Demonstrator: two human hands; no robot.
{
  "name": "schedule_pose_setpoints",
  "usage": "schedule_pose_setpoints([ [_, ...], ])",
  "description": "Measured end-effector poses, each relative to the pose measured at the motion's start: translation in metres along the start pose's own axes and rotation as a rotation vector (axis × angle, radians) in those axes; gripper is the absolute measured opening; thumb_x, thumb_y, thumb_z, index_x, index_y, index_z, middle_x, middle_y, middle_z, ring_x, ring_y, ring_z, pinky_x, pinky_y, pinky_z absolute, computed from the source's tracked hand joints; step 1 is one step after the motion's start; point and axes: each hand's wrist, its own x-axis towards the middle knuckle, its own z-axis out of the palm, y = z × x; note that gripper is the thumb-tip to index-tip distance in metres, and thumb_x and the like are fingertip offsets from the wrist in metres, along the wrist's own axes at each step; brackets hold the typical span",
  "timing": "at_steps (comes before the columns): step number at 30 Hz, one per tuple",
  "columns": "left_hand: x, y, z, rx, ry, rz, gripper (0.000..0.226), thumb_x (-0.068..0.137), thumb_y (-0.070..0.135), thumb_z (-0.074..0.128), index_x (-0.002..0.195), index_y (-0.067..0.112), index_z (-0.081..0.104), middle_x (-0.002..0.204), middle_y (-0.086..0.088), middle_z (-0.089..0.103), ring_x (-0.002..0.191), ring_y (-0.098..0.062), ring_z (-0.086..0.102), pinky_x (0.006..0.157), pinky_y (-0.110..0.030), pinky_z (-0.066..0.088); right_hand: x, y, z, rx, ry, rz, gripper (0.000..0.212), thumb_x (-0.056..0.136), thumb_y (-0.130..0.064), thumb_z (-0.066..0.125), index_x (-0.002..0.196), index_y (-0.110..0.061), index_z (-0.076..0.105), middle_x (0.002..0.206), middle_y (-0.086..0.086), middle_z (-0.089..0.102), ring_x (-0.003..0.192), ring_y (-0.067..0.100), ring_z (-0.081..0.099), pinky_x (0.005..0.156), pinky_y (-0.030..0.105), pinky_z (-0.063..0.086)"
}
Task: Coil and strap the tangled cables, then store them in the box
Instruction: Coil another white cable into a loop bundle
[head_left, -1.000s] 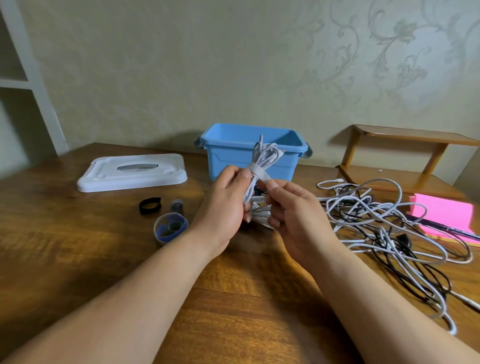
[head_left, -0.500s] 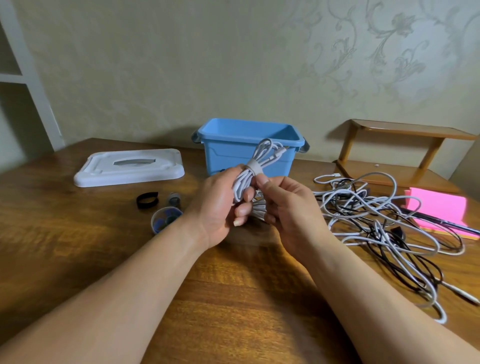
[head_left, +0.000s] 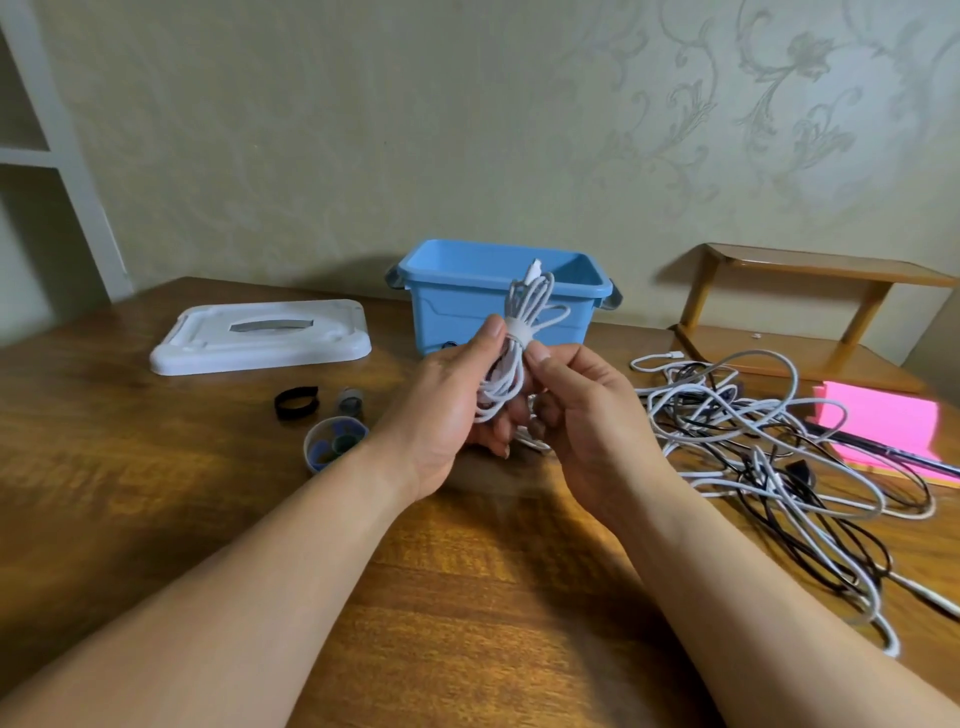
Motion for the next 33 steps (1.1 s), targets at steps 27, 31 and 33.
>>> schedule_pose_setpoints([
  [27, -0.001, -0.002, -0.006, 0.493, 0.224, 0.18, 0.046, 0.109, 0.056, 0.048, 0.097, 0.021, 0.074, 0.086, 0.0, 0.077, 0.076, -0.007, 0.073, 0.069, -0.023, 0.058, 0.003, -0.012, -0.009, 0.078, -0.054, -0.009, 0.022, 0.103, -0.016, 0.06, 0.116, 0.001, 0.06, 0.096, 0.021, 0.072, 0.084, 0.032, 0.071, 0.075, 0.042, 0.061],
  [31, 0.006, 0.007, -0.031, 0.443, 0.621, 0.38, 0.037, 0.109, 0.046, 0.047, 0.091, 0.02, 0.065, 0.077, -0.001, 0.068, 0.075, -0.022, 0.067, 0.076, -0.053, 0.061, 0.0, -0.015, -0.018, -0.461, 0.018, -0.167, 0.018, 0.103, -0.02, 0.068, 0.11, -0.006, 0.06, 0.086, 0.014, 0.07, 0.075, 0.019, 0.068, 0.068, 0.036, 0.057],
  [33, 0.003, 0.008, -0.032, 0.49, 0.679, 0.395, 0.032, 0.11, 0.041, 0.046, 0.097, 0.017, 0.063, 0.083, -0.002, 0.067, 0.079, -0.02, 0.064, 0.075, -0.052, 0.058, -0.003, -0.008, -0.017, -0.824, -0.013, -0.229, 0.017, 0.098, -0.031, 0.076, 0.106, -0.021, 0.066, 0.085, 0.003, 0.069, 0.071, 0.01, 0.062, 0.065, 0.029, 0.051],
])
